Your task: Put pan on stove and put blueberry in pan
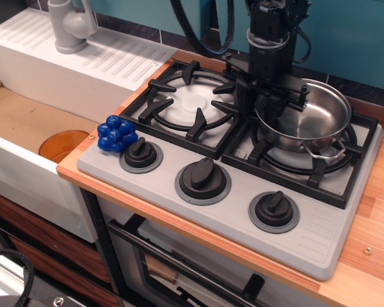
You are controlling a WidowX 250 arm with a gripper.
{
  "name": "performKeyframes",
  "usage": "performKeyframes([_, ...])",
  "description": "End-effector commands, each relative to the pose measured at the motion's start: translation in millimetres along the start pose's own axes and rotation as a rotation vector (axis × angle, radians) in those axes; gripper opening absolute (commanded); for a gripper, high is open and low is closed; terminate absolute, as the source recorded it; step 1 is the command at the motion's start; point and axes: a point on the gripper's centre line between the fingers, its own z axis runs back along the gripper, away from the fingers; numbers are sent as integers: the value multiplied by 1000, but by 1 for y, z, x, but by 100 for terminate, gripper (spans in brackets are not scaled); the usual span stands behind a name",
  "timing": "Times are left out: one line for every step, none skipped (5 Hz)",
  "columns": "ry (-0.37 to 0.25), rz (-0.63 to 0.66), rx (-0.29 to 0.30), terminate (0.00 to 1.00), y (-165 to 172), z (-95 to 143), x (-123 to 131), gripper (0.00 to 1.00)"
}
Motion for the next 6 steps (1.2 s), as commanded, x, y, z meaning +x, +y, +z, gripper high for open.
performKeyframes([12, -3, 12, 0, 1, 52, 3, 0])
performKeyframes([69, 10, 80, 0, 5, 97, -11, 0])
performKeyframes([101, 16, 112, 0, 5, 121, -16, 0])
performKeyframes([109, -14, 118, 0, 20, 129, -16, 0])
performKeyframes([114, -45, 113, 0, 39, 131, -14, 0])
performKeyframes([100, -77, 98, 0, 63, 122, -10, 0])
